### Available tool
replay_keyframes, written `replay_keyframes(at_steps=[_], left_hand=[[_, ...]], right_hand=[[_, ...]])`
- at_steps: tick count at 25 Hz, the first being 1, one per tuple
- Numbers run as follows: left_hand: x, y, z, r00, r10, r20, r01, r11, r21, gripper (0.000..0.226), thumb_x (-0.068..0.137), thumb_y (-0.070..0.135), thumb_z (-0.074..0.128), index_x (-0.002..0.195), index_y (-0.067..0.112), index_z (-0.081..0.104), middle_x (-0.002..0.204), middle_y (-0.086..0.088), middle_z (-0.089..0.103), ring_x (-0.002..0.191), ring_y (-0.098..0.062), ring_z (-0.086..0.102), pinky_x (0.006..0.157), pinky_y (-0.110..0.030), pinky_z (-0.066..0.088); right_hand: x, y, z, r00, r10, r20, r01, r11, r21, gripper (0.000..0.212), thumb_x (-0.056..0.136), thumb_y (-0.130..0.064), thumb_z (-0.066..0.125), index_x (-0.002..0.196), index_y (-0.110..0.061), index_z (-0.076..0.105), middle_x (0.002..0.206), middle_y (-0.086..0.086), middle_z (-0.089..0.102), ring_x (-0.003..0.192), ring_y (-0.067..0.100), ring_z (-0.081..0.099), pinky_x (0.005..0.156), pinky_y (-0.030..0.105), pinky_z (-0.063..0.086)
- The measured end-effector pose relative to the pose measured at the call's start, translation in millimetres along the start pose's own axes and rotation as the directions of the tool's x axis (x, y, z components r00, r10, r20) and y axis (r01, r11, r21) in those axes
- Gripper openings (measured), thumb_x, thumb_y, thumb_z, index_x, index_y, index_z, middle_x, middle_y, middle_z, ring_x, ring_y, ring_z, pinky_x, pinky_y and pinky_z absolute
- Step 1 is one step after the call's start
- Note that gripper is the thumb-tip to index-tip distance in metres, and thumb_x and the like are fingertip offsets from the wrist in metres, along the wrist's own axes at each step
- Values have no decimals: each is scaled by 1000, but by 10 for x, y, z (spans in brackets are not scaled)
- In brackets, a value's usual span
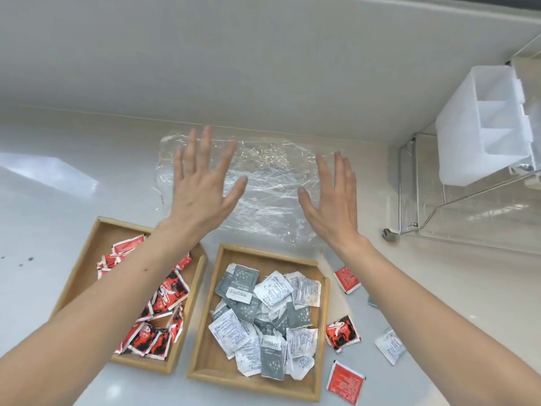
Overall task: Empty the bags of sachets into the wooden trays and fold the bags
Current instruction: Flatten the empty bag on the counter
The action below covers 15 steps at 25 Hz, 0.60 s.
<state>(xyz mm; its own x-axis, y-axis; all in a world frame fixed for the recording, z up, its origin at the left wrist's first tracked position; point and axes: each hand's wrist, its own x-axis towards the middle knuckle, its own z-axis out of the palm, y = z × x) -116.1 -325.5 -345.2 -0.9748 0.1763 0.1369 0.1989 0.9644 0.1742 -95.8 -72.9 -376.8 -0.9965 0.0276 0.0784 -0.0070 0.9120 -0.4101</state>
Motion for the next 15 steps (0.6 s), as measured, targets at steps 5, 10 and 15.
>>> replay_keyframes(at_steps=[5,10,15], left_hand=[[291,126,368,974,149,173,-154,988,17,68,97,65,18,157,34,5,166,-7,-6,152,-28,-6,121,-51,-2],[326,-39,728,938,157,308,-177,983,38,72,94,72,13,155,39,-4,166,-5,-9,151,-29,-13,119,-57,-6],[240,-293,977,899,95,428,-109,994,8,76,87,82,16,152,48,-8,165,2,-15,150,-29,-16,116,-63,-5]], right_hand=[[220,-59,142,975,-132,180,171,959,-224,71,94,-66,30,155,-41,4,165,14,-6,150,37,-11,119,57,-4],[312,147,406,937,-106,332,214,927,-308,77,86,-81,21,152,-50,-2,163,12,-16,148,39,-20,116,63,-8],[299,407,534,914,-81,396,204,938,-279,80,84,-84,19,153,-47,0,164,8,-15,150,26,-20,117,61,-7]])
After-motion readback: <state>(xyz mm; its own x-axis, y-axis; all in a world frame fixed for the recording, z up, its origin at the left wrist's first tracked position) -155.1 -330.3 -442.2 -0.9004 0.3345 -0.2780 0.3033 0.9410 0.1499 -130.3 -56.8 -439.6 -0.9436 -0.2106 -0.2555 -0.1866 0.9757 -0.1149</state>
